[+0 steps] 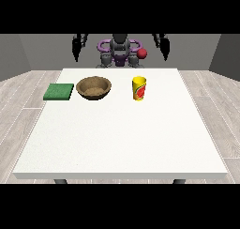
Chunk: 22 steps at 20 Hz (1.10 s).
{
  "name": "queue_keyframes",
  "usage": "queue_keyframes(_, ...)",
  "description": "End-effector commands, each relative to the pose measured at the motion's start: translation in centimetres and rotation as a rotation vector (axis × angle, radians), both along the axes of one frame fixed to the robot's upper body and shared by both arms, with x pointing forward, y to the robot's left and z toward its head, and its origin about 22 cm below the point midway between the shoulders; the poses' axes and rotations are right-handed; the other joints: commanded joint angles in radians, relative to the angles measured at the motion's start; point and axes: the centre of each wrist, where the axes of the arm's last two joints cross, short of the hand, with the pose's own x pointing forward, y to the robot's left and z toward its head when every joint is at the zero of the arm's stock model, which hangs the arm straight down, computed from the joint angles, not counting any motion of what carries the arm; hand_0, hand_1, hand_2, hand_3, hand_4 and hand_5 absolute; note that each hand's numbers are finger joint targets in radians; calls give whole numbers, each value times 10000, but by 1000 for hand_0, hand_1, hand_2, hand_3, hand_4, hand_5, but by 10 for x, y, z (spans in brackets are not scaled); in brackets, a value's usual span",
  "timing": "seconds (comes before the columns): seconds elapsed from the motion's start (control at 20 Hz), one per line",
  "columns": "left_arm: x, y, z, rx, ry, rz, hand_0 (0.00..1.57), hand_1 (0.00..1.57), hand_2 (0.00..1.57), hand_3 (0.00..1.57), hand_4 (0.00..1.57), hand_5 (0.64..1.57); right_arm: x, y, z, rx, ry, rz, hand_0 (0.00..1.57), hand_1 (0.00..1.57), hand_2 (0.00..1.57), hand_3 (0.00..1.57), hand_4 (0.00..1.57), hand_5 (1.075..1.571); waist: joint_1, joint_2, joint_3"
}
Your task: Pick the cup and pour the ball into the bowl, then pick the bowl and place it on the pad
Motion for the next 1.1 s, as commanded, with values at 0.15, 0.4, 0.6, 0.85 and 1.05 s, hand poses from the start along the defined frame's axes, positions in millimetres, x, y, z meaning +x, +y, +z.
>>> queue_keyframes(0.15, 3, 5, 27, 228, -164, -81, 0, 0, 0, 0, 0, 1470, 4, -7, 30, -409, -394, 110, 0, 0, 0, 0, 120, 1563, -10, -2281, -19)
queue_keyframes(0.4, -10, -62, 7, -1334, -1396, 373, 0, 0, 0, 0, 0, 1471, -30, -59, -30, 1114, -852, -344, 0, 0, 0, 0, 80, 1566, -168, -634, 16)
queue_keyframes(0.6, -23, -82, -9, -1539, -1757, 214, 0, 0, 0, 0, 0, 1472, -33, -76, -47, 1187, -1646, -185, 0, 0, 0, 0, 0, 1560, -104, 35, -2)
queue_keyframes(0.85, 8, -67, -10, -1084, -2354, 103, 0, 0, 0, 0, 0, 1464, 3, -68, -39, 1290, -1913, 30, 0, 0, 0, 0, 0, 1559, 52, 508, -7)
queue_keyframes(1.05, 54, -65, 16, -855, -3558, 318, 0, 0, 0, 0, 0, 1457, 35, -61, -22, 1395, -3375, 362, 0, 0, 0, 0, 0, 1558, -249, 1846, -5)
